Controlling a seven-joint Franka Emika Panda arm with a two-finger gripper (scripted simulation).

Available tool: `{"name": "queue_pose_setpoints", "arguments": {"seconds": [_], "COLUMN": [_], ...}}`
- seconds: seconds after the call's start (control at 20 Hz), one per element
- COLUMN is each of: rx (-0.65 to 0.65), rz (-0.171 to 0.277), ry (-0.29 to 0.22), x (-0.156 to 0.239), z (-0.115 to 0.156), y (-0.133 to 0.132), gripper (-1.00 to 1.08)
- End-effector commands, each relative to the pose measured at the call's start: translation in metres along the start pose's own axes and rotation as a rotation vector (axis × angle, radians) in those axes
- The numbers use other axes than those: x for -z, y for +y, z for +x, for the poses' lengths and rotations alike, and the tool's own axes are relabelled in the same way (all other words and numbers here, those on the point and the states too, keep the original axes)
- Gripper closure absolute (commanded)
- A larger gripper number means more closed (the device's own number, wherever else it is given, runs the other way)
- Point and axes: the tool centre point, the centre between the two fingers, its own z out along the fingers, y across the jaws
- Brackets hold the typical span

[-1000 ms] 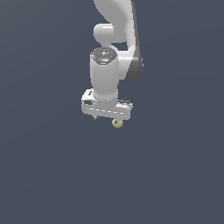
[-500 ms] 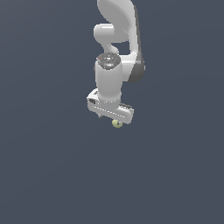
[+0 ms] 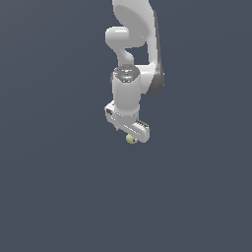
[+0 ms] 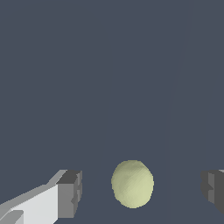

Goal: Pick up the object and move it to a goal position.

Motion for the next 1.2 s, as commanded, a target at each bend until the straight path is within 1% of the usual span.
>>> {"name": "queue_pose_setpoints", "arguments": {"seconds": [0.0,1.15], "rx": [-0.065,-0.652], "rz": [-0.001,-0.018], "ry": [-0.002,-0.013], "x": [-0.005,-0.042], "z": [-0.005,-0.049], "y": [0.000,0.006], "gripper": [-0.92,-0.92]}}
